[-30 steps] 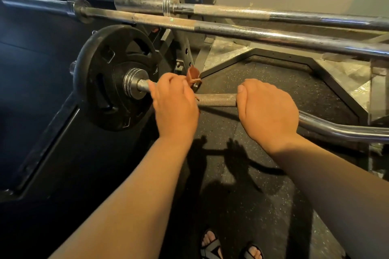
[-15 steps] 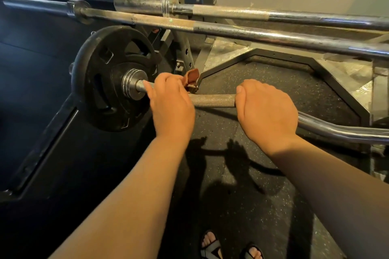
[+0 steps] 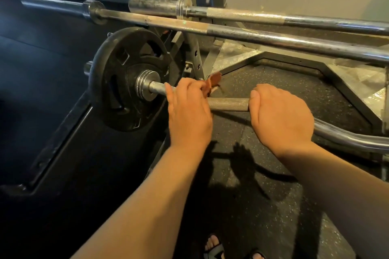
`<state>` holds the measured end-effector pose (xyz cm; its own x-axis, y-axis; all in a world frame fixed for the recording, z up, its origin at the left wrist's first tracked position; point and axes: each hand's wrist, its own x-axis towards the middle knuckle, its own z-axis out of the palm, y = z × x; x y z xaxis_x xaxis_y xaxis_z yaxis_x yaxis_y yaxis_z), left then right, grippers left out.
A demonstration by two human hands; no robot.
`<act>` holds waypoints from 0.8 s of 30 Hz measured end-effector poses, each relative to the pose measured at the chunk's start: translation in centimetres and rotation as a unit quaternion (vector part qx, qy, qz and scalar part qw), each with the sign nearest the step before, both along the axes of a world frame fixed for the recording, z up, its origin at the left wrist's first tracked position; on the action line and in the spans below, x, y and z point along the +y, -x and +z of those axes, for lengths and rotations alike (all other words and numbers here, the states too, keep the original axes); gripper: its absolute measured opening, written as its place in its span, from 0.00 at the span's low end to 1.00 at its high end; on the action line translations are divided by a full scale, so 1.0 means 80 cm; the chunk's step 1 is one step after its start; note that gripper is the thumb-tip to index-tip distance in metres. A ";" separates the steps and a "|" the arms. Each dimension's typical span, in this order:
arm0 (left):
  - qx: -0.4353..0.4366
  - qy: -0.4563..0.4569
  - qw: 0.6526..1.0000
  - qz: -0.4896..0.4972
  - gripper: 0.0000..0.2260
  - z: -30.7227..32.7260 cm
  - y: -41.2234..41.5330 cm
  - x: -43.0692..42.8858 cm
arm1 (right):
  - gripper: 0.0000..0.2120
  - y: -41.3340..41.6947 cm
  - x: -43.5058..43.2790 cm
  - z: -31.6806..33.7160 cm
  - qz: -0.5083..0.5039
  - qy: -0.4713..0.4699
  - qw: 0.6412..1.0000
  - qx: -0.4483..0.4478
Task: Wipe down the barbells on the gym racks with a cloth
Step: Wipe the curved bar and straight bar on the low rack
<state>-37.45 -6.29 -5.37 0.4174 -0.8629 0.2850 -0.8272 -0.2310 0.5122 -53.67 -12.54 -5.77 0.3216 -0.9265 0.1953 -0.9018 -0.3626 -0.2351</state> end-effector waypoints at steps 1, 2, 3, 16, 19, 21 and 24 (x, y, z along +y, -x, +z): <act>0.021 -0.004 0.999 0.034 0.13 0.001 0.017 -0.004 | 0.17 0.000 0.000 0.000 -0.001 0.002 1.000 0.001; 0.034 -0.016 0.998 0.049 0.13 0.001 0.036 -0.009 | 0.17 -0.001 0.001 0.000 -0.003 0.004 1.000 0.003; 0.032 -0.030 0.998 0.046 0.13 -0.001 0.055 -0.013 | 0.17 -0.002 0.001 -0.001 -0.005 0.006 1.000 0.005; 0.113 0.039 0.990 0.071 0.13 -0.007 -0.034 0.000 | 0.17 0.001 0.002 0.001 0.011 -0.004 1.000 0.008; 0.144 0.016 0.989 0.040 0.10 -0.003 0.011 -0.006 | 0.17 0.000 0.004 0.003 0.009 -0.009 1.000 -0.002; 0.112 0.000 0.992 -0.058 0.12 -0.003 0.029 0.005 | 0.17 0.000 0.003 0.003 0.007 -0.005 1.000 0.001; 0.048 -0.008 0.991 -0.122 0.14 -0.002 -0.009 0.013 | 0.17 0.000 0.004 0.005 -0.001 0.001 1.000 0.010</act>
<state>-36.70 -5.23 -5.53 0.2204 -0.9456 0.2392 -0.8076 -0.0394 0.5884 -53.66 -12.24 -5.35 0.3230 -0.9270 0.1905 -0.9070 -0.3607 -0.2174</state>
